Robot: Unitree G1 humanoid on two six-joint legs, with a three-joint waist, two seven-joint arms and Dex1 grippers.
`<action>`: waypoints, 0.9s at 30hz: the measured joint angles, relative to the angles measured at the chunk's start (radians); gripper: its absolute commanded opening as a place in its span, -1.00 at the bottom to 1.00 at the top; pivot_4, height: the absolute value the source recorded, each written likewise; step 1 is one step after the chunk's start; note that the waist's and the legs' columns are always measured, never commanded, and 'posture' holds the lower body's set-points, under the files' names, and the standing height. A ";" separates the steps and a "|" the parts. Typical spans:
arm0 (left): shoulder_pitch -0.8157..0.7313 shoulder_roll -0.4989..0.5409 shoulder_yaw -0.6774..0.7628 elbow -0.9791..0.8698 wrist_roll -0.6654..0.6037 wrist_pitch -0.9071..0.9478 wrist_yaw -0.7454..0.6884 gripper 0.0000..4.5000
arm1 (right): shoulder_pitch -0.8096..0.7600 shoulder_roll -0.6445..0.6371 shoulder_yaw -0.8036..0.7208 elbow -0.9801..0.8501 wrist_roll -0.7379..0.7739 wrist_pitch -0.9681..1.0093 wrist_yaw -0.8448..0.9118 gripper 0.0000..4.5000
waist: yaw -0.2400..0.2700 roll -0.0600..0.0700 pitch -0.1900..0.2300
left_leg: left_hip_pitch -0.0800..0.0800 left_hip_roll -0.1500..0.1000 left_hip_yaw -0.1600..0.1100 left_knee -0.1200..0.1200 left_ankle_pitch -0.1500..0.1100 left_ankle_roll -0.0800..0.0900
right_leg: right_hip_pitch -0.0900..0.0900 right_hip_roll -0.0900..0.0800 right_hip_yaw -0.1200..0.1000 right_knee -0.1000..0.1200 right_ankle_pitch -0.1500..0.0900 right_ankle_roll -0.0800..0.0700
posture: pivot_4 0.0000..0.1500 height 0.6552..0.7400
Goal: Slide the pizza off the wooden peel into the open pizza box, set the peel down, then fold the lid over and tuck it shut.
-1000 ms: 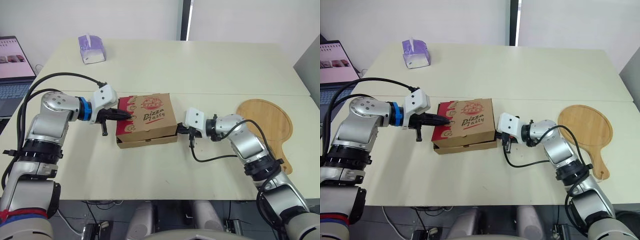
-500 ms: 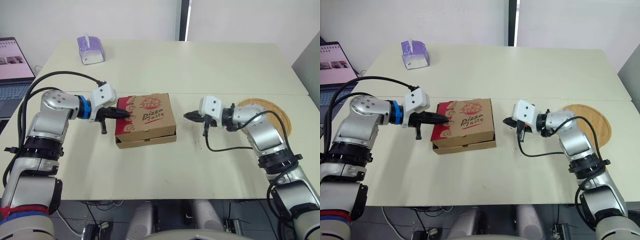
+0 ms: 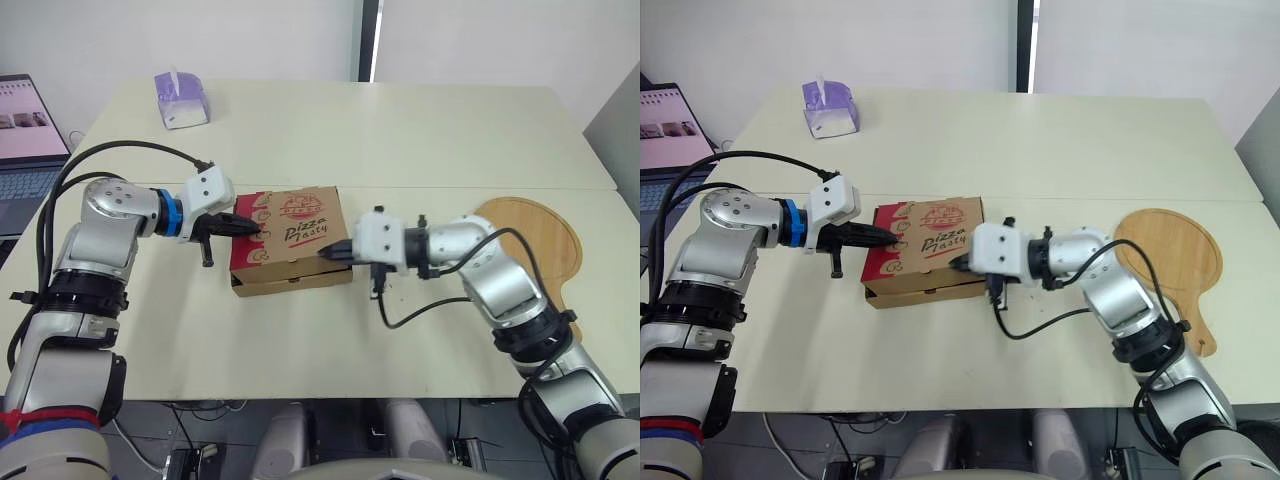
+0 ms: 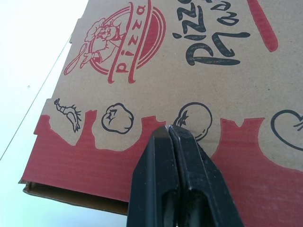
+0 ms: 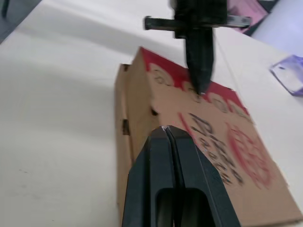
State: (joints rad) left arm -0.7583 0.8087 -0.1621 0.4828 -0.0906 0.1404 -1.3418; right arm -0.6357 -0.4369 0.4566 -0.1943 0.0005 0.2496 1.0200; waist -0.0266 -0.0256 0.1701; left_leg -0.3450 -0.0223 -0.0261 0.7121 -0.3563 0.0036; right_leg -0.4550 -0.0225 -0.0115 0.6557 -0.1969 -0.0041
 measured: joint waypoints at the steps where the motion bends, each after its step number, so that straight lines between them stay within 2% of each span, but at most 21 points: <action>1: 0.000 0.000 0.000 0.000 0.000 0.001 0.000 -1.00 | -0.003 -0.003 0.013 -0.001 -0.022 -0.005 0.000 -0.98 | 0.000 0.000 0.000 | 0.000 0.000 0.000 0.000 0.000 0.000 | 0.000 0.000 0.000 0.000 0.000 0.000 | 1.00 1.00; 14: 0.005 0.000 0.003 -0.008 0.000 0.008 0.001 -1.00 | -0.005 -0.019 0.100 0.028 -0.259 -0.099 -0.063 -0.98 | 0.000 0.000 0.000 | 0.000 0.000 0.000 0.000 0.000 0.000 | 0.000 0.000 0.000 0.000 0.000 0.000 | 1.00 1.00; 20: 0.008 -0.008 -0.006 0.003 0.019 0.011 0.004 -1.00 | -0.005 0.008 0.104 0.047 -0.294 -0.108 -0.084 -0.98 | 0.000 -0.001 0.000 | -0.001 0.000 0.000 0.000 0.000 0.000 | -0.001 0.000 0.000 0.000 0.000 0.000 | 1.00 1.00; 27: 0.006 -0.015 -0.006 0.017 0.024 0.007 0.002 -1.00 | 0.009 0.027 0.096 0.049 -0.267 -0.092 -0.087 -0.98 | -0.001 -0.001 0.000 | -0.001 0.000 0.000 0.000 0.000 0.000 | -0.001 0.000 0.000 0.000 0.000 0.000 | 1.00 1.00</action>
State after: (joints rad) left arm -0.7520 0.7941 -0.1685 0.4997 -0.0665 0.1474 -1.3401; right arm -0.6263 -0.4101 0.5529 -0.1450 -0.2668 0.1581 0.9326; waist -0.0271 -0.0261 0.1704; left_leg -0.3455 -0.0220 -0.0262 0.7121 -0.3562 0.0034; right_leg -0.4557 -0.0221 -0.0115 0.6555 -0.1970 -0.0041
